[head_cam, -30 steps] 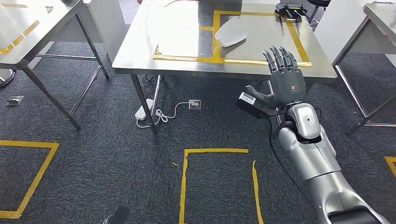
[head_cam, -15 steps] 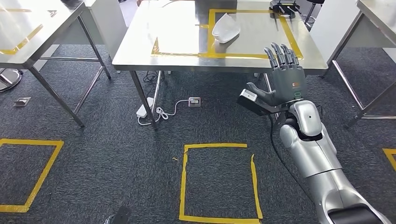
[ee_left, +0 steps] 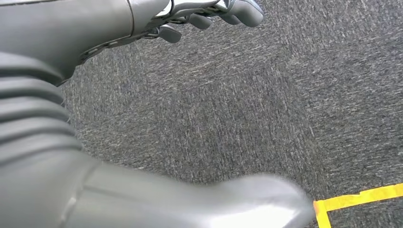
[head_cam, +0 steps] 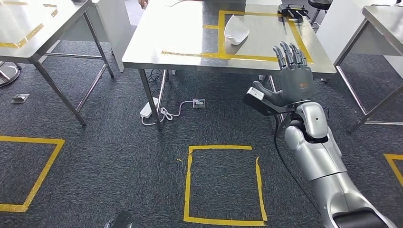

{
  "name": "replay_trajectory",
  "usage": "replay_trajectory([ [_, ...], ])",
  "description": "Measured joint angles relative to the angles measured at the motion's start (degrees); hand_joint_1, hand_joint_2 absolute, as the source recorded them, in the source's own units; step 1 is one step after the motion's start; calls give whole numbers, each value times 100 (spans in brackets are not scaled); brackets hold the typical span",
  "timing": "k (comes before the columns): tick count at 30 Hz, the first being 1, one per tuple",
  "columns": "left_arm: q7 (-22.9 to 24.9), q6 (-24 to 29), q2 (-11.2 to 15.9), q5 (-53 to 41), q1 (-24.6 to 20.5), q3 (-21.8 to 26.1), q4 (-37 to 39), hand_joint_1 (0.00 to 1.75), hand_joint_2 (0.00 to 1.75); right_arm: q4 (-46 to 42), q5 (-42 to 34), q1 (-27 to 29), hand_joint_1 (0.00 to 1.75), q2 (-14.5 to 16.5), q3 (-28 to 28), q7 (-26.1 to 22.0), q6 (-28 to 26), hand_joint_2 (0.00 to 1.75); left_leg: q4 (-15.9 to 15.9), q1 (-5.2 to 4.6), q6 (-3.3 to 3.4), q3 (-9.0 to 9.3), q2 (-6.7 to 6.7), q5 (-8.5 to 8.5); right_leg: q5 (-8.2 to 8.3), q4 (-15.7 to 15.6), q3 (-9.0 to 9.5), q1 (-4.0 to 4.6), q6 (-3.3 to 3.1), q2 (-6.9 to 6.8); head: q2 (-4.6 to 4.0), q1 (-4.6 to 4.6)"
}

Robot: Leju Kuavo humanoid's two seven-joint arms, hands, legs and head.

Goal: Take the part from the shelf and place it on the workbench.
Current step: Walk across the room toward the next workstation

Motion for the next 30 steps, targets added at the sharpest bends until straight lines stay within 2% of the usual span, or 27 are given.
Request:
replay_trajectory([
  [5,95,19,2,-22,-3,0,0,0,175,55,-10,-70,0,64,-25,50,-9,175,2,-1,-3,-5,2,7,7,4,-12,0,32,0,0,-1],
  [13,119,47,11,18,8,-31,-7,0,175,135,-137,-52,0,101,-46,10,14,175,0,3,-24,-17,5,18,4,32,-48,6,30,1,0,-2],
  [30,596,-371,237,1905,559,-1130,-265,0,175,936,-2213,1371,0,240,-509,276,327,175,-4,6,-34,-44,8,20,-8,41,-81,9,21,2,0,-3],
])
